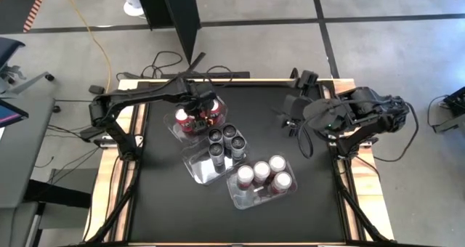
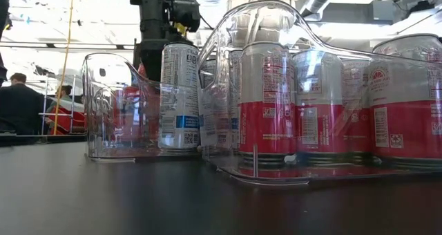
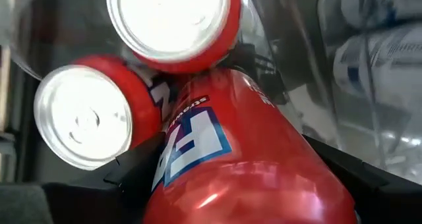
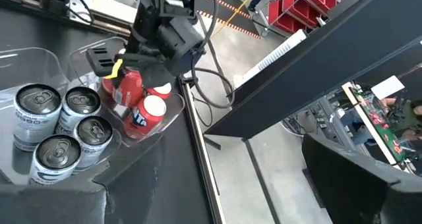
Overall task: Sort soda cans
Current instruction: Put the orange soda can in the top left transparent bin
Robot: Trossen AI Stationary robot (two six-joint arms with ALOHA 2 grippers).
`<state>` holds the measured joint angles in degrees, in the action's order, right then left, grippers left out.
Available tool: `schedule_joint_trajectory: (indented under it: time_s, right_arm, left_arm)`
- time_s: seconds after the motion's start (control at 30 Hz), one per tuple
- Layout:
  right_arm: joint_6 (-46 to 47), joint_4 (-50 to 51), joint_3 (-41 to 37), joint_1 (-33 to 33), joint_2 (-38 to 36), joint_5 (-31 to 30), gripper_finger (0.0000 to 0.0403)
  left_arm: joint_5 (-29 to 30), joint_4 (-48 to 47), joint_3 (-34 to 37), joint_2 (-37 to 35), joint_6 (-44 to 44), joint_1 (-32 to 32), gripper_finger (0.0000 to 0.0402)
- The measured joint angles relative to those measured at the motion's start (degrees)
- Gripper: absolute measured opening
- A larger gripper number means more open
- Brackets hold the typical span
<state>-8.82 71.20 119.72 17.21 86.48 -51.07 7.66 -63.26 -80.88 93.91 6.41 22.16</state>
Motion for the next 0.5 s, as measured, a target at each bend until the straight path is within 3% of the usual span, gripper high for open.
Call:
schedule_joint_trajectory:
  time_s: [0.5]
  right_arm:
    - [1.36,-0.04,0.00,0.03,0.02,-0.53,0.0372]
  left_arm:
    - [-1.02,8.59,6.85,0.00,0.40,0.08,0.0296]
